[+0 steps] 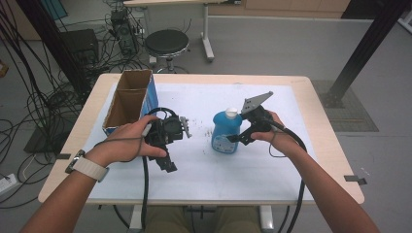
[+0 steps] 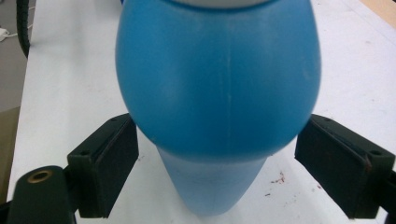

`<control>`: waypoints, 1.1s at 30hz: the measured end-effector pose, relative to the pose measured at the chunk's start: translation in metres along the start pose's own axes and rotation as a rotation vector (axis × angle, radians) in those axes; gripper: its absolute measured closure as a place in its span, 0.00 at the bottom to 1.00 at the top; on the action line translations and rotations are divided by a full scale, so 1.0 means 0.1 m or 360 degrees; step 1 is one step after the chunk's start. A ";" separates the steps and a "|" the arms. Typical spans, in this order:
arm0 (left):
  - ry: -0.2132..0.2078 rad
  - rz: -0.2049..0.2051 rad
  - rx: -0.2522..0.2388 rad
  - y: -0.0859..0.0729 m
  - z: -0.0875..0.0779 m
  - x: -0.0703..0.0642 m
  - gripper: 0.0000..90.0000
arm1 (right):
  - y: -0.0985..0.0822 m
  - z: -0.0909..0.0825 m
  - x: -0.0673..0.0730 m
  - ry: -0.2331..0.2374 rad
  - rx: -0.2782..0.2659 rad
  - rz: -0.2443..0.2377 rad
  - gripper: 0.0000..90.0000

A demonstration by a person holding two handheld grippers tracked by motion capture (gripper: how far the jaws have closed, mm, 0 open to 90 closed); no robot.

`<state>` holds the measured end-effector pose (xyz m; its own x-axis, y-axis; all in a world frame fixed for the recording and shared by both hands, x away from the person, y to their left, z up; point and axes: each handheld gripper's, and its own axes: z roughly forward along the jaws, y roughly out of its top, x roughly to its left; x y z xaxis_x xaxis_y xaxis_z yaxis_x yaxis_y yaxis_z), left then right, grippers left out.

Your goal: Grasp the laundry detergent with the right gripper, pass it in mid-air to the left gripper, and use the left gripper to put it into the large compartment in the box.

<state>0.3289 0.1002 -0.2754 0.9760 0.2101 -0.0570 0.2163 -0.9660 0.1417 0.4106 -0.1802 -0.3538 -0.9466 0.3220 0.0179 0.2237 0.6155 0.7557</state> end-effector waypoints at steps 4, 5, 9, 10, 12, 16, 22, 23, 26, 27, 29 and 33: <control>0.0001 -0.0001 -0.0004 0.00 0.00 0.00 0.10 | -0.01 0.01 0.00 -0.0004 -0.0012 0.0006 0.16; 0.0002 -0.0001 -0.0006 0.00 0.00 0.00 0.10 | -0.02 0.02 0.00 -0.0001 -0.0014 0.0010 0.16; 0.0001 -0.0001 -0.0004 0.00 0.00 0.00 0.10 | -0.04 0.03 0.00 -0.0006 -0.0026 0.0013 0.16; 0.0001 -0.0001 -0.0004 0.00 0.00 0.00 0.10 | -0.04 0.03 0.00 -0.0006 -0.0026 0.0013 0.16; 0.0001 -0.0002 -0.0008 0.00 0.01 0.00 0.10 | -0.04 0.04 0.00 -0.0004 -0.0032 0.0011 0.17; 0.0000 -0.0001 -0.0009 0.01 0.01 0.00 0.10 | -0.06 0.06 0.01 -0.0007 -0.0044 0.0006 0.17; -0.0002 -0.0005 -0.0011 0.00 0.01 0.00 0.10 | -0.08 0.08 0.01 -0.0005 -0.0070 0.0012 0.18; -0.0002 -0.0005 -0.0011 0.00 0.01 0.00 0.10 | -0.08 0.08 0.01 -0.0007 -0.0072 0.0005 0.18; -0.0001 -0.0006 -0.0012 0.00 0.01 0.00 0.10 | -0.09 0.10 0.02 -0.0014 -0.0082 -0.0011 0.18; -0.0001 -0.0006 -0.0012 0.00 0.01 0.00 0.10 | -0.09 0.10 0.02 -0.0014 -0.0082 -0.0011 0.18; -0.0002 -0.0006 -0.0012 -0.01 0.01 0.00 0.10 | -0.09 0.11 0.02 -0.0009 -0.0096 -0.0011 0.18; 0.0000 -0.0009 -0.0013 -0.01 0.01 0.00 0.10 | -0.10 0.12 0.02 -0.0008 -0.0108 -0.0010 0.18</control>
<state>0.3289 0.1012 -0.2763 0.9748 0.2155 -0.0577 0.2219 -0.9635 0.1496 0.4092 -0.1768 -0.3696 -0.9467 0.3219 0.0098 0.2012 0.5676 0.7984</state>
